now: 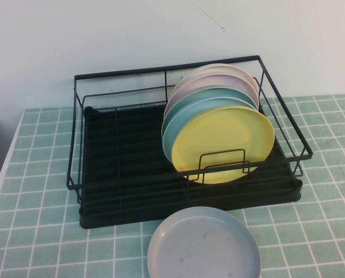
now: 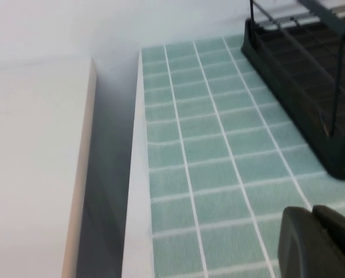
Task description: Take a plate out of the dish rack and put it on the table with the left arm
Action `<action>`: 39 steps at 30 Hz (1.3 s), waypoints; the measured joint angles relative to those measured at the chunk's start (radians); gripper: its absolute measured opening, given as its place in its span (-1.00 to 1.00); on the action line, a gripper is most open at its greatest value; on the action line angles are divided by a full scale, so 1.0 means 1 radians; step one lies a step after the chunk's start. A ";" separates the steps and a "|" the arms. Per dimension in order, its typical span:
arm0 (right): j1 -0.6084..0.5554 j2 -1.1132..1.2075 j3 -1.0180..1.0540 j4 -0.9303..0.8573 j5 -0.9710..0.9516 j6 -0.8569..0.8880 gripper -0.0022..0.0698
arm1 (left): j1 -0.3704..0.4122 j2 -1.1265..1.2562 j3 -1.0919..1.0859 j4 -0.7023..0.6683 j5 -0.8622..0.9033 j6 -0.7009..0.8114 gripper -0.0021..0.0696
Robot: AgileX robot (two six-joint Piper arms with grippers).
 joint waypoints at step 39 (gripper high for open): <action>0.000 0.000 0.000 0.000 0.000 0.000 -0.94 | 0.000 0.000 -0.232 0.193 -0.808 -0.064 -0.95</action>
